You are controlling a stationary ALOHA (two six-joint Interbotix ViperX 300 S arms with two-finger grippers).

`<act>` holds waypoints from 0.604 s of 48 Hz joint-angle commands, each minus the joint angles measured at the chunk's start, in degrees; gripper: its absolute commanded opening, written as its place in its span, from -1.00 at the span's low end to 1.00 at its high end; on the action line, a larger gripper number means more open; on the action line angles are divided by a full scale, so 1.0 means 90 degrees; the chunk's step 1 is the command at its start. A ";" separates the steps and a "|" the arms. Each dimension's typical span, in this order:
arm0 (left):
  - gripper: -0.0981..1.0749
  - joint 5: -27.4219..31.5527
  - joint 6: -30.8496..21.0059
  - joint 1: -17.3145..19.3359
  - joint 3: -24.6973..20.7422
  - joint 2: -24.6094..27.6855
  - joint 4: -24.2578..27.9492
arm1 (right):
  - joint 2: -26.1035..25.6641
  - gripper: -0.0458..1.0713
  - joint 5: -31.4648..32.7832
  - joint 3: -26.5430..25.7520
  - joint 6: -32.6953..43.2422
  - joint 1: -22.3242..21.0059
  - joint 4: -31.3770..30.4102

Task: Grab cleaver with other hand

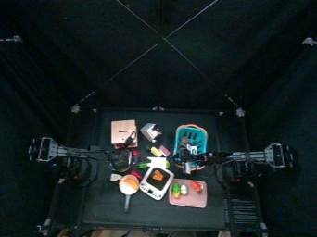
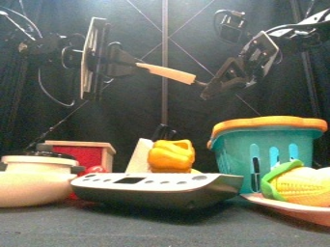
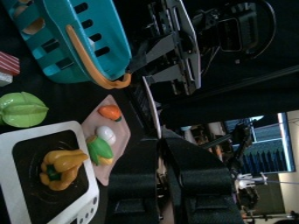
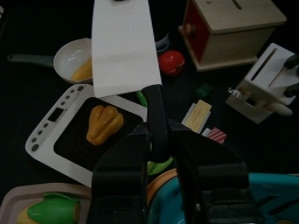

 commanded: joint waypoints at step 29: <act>-0.18 -0.0088 0.0098 0.0010 0.0020 -0.0020 0.0283 | -0.0049 0.60 -0.0664 0.0039 0.0029 -0.0039 0.0098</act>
